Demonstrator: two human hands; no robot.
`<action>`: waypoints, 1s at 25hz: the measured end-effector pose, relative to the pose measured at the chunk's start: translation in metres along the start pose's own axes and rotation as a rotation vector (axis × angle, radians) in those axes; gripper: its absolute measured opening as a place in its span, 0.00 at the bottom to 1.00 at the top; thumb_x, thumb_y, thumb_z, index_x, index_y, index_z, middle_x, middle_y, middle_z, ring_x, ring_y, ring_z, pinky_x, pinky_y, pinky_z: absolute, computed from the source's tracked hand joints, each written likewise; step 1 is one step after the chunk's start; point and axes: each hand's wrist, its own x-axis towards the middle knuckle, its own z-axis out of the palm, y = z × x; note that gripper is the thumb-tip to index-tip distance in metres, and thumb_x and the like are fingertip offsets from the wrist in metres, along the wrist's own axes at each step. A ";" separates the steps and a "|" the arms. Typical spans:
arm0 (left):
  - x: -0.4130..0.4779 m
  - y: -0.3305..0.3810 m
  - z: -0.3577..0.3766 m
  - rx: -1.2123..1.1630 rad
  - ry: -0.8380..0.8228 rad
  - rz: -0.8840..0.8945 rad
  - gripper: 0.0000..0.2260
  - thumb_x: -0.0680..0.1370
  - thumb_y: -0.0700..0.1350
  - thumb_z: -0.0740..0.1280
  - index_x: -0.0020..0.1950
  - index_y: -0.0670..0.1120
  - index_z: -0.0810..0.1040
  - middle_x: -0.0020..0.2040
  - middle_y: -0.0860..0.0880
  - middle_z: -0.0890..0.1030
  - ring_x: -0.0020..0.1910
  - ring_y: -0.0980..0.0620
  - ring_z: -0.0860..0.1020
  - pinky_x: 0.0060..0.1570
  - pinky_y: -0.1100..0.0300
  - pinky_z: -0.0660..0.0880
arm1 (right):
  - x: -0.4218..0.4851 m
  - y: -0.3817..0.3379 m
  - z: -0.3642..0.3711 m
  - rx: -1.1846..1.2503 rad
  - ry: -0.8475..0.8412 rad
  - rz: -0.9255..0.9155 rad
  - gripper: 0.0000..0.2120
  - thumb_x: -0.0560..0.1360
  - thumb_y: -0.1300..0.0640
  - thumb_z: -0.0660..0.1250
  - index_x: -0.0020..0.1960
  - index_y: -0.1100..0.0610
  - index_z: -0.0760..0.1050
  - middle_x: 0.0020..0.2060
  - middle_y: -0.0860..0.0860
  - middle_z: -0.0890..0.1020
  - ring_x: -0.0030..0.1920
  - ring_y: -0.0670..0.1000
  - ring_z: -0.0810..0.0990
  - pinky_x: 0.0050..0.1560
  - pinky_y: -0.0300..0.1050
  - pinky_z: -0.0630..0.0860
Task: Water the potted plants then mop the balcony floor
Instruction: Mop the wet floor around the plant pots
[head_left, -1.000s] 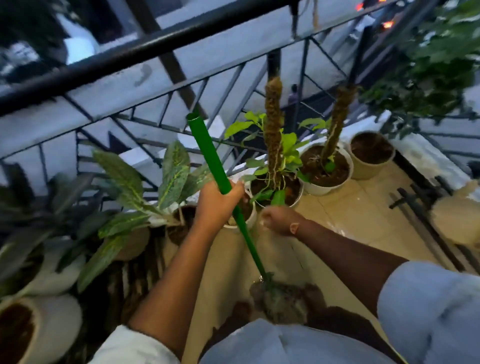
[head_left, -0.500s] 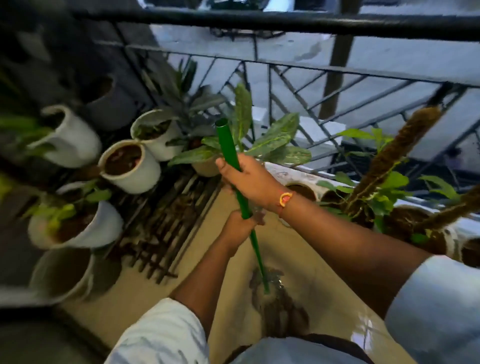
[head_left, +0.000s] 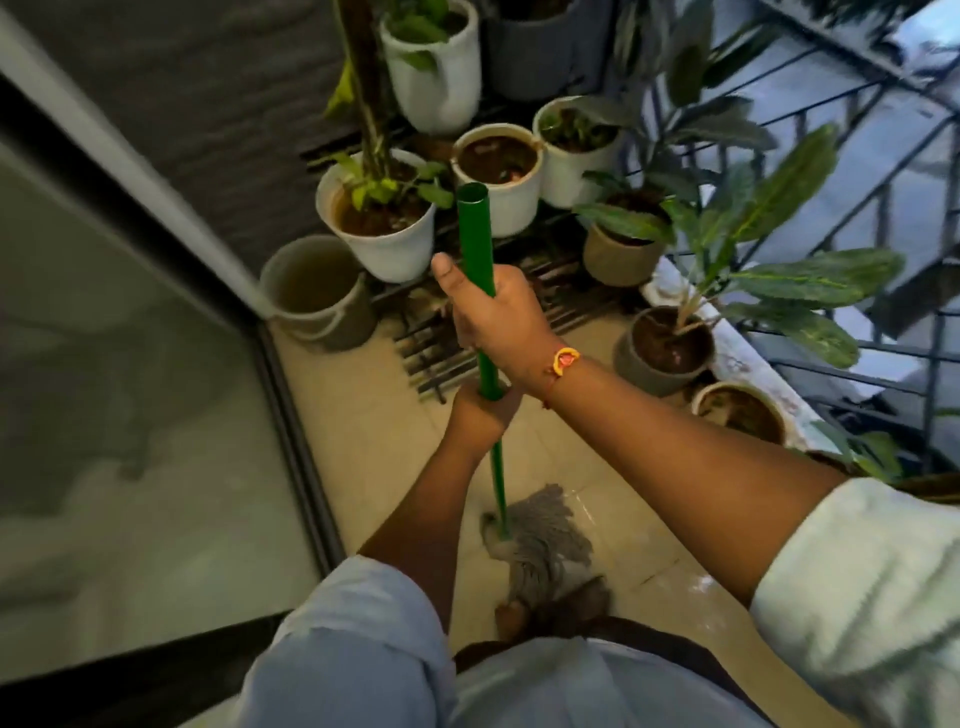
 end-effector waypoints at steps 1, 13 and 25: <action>-0.007 -0.003 -0.012 -0.009 0.029 0.022 0.08 0.80 0.39 0.71 0.44 0.47 0.75 0.40 0.47 0.78 0.40 0.51 0.76 0.44 0.57 0.75 | -0.003 0.000 0.014 0.039 -0.023 0.011 0.22 0.80 0.47 0.66 0.31 0.55 0.66 0.23 0.52 0.67 0.25 0.51 0.67 0.30 0.47 0.65; -0.057 -0.078 -0.085 0.176 0.308 -0.215 0.17 0.81 0.47 0.68 0.33 0.47 0.69 0.32 0.47 0.74 0.32 0.49 0.71 0.34 0.56 0.65 | -0.052 0.022 0.090 0.273 -0.211 0.147 0.24 0.83 0.52 0.64 0.28 0.52 0.64 0.20 0.48 0.63 0.20 0.50 0.61 0.28 0.43 0.62; -0.069 -0.039 0.108 0.175 0.150 -0.199 0.15 0.84 0.47 0.65 0.42 0.41 0.80 0.30 0.51 0.76 0.29 0.56 0.72 0.27 0.63 0.66 | -0.097 0.038 -0.117 0.089 -0.159 0.140 0.29 0.83 0.61 0.62 0.23 0.52 0.65 0.18 0.49 0.65 0.19 0.49 0.65 0.30 0.42 0.67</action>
